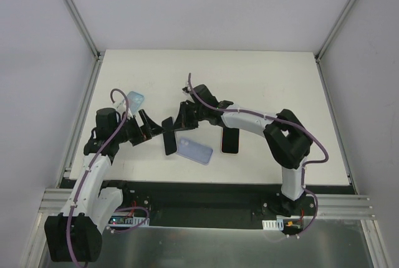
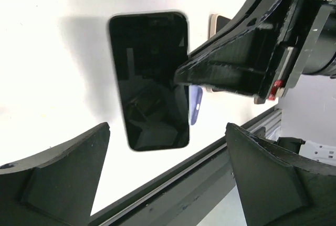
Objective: Put the phone into the phone case
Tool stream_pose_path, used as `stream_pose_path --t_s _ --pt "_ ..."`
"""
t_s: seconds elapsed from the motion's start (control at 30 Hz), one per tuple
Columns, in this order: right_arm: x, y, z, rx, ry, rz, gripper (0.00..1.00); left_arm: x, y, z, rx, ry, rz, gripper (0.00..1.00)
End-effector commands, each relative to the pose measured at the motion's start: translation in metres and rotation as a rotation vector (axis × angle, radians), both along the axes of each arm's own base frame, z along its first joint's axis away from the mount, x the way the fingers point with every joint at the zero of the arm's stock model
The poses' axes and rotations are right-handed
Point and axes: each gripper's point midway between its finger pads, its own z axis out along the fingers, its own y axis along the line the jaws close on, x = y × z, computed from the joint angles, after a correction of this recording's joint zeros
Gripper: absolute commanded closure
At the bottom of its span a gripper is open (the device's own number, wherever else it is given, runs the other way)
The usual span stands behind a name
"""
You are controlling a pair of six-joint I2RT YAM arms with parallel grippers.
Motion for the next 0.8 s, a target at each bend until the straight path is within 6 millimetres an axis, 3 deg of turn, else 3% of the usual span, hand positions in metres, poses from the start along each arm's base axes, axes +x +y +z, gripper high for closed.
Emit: stream_pose_path --t_s 0.0,0.1,0.3,0.4,0.53,0.77 --pt "0.024 -0.035 0.067 0.107 -0.125 -0.053 0.99 -0.009 -0.011 -0.006 -0.039 0.031 -0.023 0.12" --pt "0.028 -0.067 0.071 0.066 -0.157 -0.068 0.98 -0.013 -0.013 -0.018 0.006 0.047 0.005 0.16" --pt "0.019 -0.137 0.069 -0.092 -0.216 -0.104 0.99 -0.006 -0.006 -0.040 0.100 0.098 0.114 0.24" --pt "0.014 -0.165 0.073 -0.172 -0.272 -0.132 0.99 -0.007 -0.011 -0.050 0.137 0.142 0.112 0.29" --pt "0.005 -0.188 0.073 -0.210 -0.295 -0.169 0.98 -0.007 -0.016 -0.075 0.204 0.251 0.160 0.32" --pt "-0.004 -0.208 0.076 -0.244 -0.340 -0.199 0.99 -0.002 -0.029 -0.092 0.312 0.298 0.164 0.34"
